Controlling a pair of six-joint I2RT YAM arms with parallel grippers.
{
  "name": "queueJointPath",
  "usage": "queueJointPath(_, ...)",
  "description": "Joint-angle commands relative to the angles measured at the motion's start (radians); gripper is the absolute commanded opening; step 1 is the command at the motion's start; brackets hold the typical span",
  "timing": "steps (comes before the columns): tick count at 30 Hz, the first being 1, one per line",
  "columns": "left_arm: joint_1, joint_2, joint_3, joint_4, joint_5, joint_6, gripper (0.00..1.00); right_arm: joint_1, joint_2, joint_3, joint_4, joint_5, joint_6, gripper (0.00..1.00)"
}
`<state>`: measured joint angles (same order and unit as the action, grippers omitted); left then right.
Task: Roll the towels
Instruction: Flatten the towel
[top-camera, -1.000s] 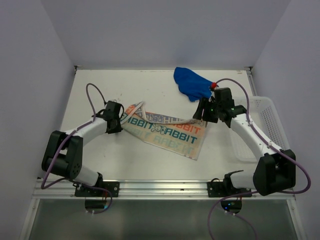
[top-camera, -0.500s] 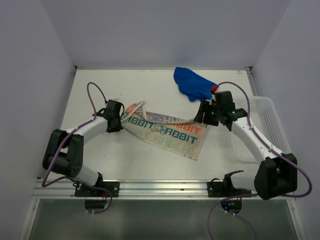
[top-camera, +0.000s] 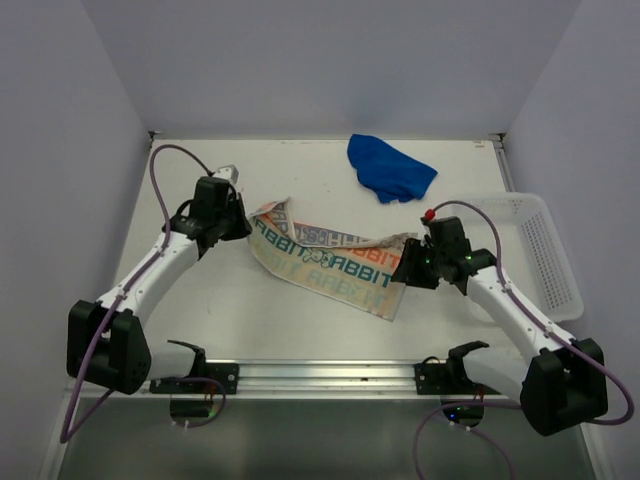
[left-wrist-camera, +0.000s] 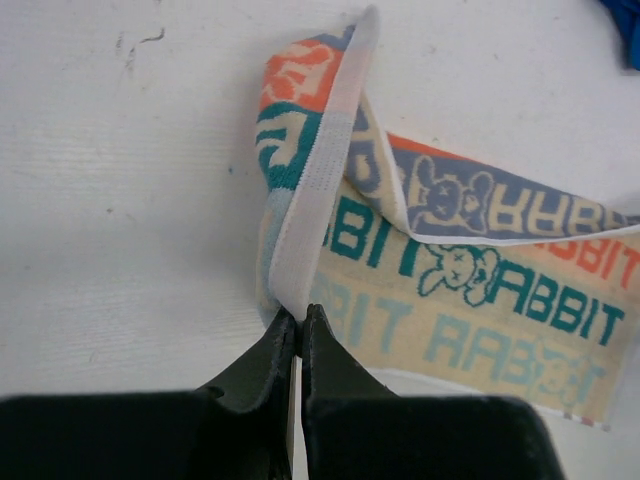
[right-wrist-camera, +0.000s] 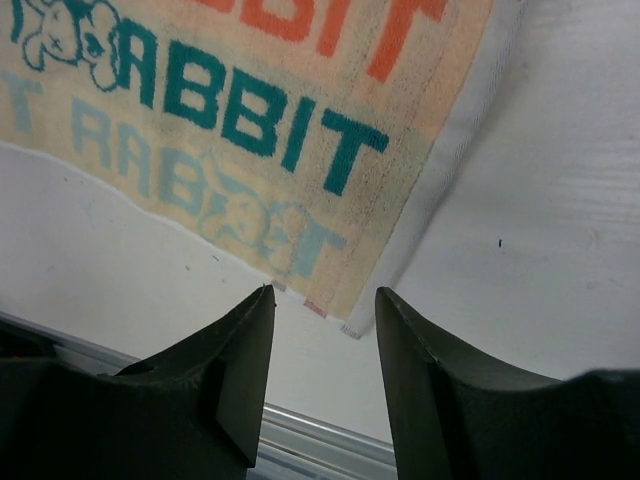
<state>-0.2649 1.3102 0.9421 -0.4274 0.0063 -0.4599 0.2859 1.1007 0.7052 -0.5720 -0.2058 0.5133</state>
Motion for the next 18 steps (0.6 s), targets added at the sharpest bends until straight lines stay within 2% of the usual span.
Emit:
queueJointPath(1,0.0,-0.049,0.05,-0.007,0.139,0.027,0.0,0.042,-0.058,-0.032,-0.028,-0.008,0.062,0.49)
queueJointPath(8,0.006,-0.086,0.005,-0.014,0.141,0.069,0.0,0.191,-0.105,-0.102,-0.045,0.086,0.201,0.46)
queueJointPath(18,0.044,-0.101,-0.084,0.024,0.181,0.087,0.0,0.225,-0.203,-0.237,-0.049,0.174,0.344,0.45)
